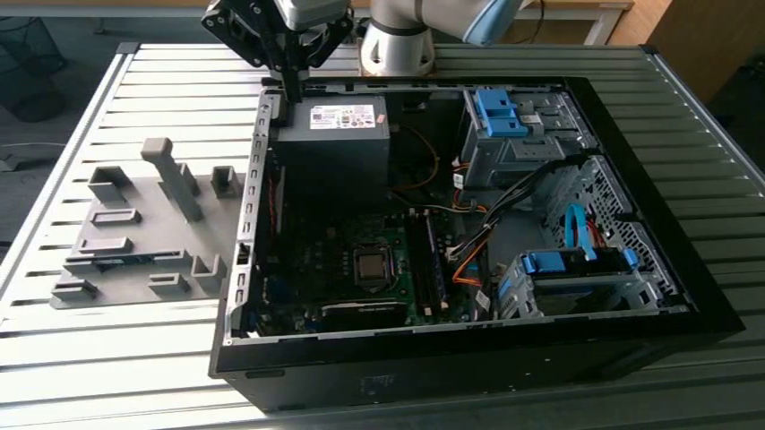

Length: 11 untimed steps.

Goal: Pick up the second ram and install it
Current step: 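Reach for the second ram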

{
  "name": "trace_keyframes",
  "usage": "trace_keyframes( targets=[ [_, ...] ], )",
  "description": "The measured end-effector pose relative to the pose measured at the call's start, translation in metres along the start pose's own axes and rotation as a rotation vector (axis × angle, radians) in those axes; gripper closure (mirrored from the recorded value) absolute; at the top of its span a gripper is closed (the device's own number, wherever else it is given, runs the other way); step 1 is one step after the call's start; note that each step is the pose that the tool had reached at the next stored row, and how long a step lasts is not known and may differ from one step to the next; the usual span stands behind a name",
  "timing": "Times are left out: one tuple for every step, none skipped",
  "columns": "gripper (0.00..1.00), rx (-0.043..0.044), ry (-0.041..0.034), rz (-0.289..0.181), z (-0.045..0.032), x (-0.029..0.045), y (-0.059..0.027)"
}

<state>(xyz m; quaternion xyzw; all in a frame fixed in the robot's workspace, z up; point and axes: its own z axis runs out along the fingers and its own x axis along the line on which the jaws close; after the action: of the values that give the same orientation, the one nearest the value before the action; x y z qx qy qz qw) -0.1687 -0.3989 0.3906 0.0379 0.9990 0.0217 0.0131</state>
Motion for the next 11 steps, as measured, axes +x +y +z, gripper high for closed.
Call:
trace_keyframes(
  targets=[
    [0.89, 0.0000, 0.0000, 0.000, 0.0000, 0.0003, 0.0000],
    [0.89, 0.0000, 0.0000, 0.000, 0.0000, 0.0006, -0.0001],
    [0.89, 0.0000, 0.0000, 0.000, 0.0000, 0.0010, -0.0001],
    [0.89, 0.0000, 0.0000, 0.000, 0.0000, 0.0012, -0.0001],
    [0.89, 0.0000, 0.0000, 0.000, 0.0000, 0.0013, -0.0001],
    [0.89, 0.0000, 0.0000, 0.000, 0.0000, 0.0016, -0.0001],
    [0.89, 0.0000, 0.0000, 0.000, 0.0000, 0.0031, -0.0002],
    [0.89, 0.0000, 0.0000, 0.000, 0.0000, 0.0033, -0.0002],
    [0.89, 0.0000, 0.0000, 0.000, 0.0000, 0.0035, -0.0003],
    [0.89, 0.0000, 0.0000, 0.000, 0.0000, 0.0037, -0.0003],
    [0.89, 0.0000, 0.0000, 0.000, 0.0000, 0.0039, -0.0003]
  ],
)
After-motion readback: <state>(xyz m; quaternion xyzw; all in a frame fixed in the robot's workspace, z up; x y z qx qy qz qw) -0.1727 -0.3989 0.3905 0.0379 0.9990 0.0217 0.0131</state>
